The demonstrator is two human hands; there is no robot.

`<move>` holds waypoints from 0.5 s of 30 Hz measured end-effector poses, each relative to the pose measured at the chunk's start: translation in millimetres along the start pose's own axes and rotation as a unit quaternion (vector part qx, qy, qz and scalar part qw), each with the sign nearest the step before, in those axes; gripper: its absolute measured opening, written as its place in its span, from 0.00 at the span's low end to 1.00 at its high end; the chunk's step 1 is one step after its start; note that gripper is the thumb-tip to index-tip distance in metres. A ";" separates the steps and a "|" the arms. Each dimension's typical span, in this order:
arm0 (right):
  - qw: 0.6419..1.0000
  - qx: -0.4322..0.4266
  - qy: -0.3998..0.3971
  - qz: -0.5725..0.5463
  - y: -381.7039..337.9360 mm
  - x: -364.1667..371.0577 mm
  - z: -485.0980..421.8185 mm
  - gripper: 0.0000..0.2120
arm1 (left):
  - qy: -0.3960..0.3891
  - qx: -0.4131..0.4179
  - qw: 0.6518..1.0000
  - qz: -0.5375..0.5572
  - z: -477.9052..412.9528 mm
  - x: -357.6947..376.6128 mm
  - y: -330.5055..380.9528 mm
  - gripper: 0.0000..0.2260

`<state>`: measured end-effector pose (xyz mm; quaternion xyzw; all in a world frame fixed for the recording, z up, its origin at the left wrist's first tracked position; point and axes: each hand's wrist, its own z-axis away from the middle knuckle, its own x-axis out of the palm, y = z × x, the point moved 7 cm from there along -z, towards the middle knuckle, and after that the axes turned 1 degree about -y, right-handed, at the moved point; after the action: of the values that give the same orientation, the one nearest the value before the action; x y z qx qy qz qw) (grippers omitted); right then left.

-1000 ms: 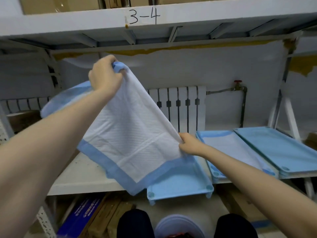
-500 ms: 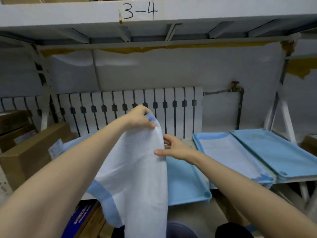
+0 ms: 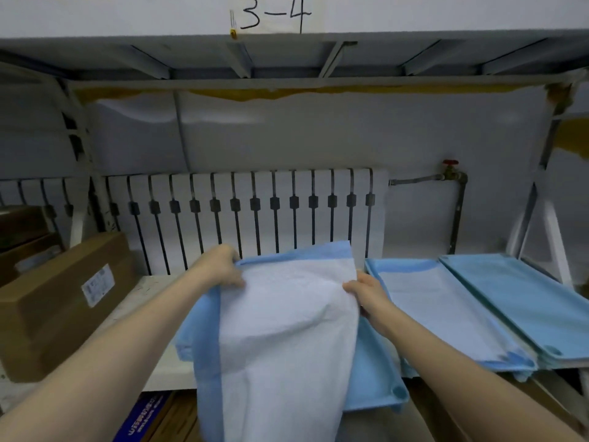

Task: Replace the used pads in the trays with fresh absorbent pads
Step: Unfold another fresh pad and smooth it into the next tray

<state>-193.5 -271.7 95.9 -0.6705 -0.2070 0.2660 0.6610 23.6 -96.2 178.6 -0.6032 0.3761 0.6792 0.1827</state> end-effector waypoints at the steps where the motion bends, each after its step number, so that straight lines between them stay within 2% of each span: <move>1: 1.000 0.006 0.001 -0.011 2.8 -1.9 -2.2 0.07 | 0.028 -0.006 0.998 0.050 -3.0 -1.4 -3.0 0.11; 4: 0.998 -0.044 0.025 -0.037 -8.1 -3.7 -2.7 0.08 | 0.104 -0.030 0.971 0.213 -5.3 -8.2 -10.6 0.13; 6: 0.993 -0.066 0.093 -0.042 -15.2 -13.5 -3.3 0.08 | 0.133 -0.058 0.943 0.299 -6.9 -7.6 -22.1 0.12; 8: 0.987 -0.055 0.142 -0.041 -13.6 -24.9 -6.2 0.08 | 0.124 -0.083 0.913 0.380 -3.5 0.6 -32.4 0.10; 10: 0.987 -0.038 0.154 -0.012 -11.1 -32.9 -9.1 0.06 | 0.088 -0.081 0.873 0.472 -0.2 8.8 -33.6 0.09; 12: 0.984 -0.006 0.162 0.074 -7.2 -39.4 -10.9 0.09 | 0.058 -0.057 0.848 0.524 4.4 10.6 -24.4 0.09; 14: 0.956 0.011 0.184 0.229 -12.8 -43.8 -7.5 0.20 | 0.046 -0.024 0.859 0.510 7.5 5.9 -9.6 0.09; 15: 0.938 -0.021 0.201 0.280 -23.8 -42.3 -4.2 0.24 | 0.042 -0.009 0.869 0.493 8.4 3.9 -0.7 0.09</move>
<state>-221.7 -300.6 123.1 -0.7546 0.1209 0.2955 0.5733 17.6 -90.3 174.6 -0.3687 0.6260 0.6583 -0.1970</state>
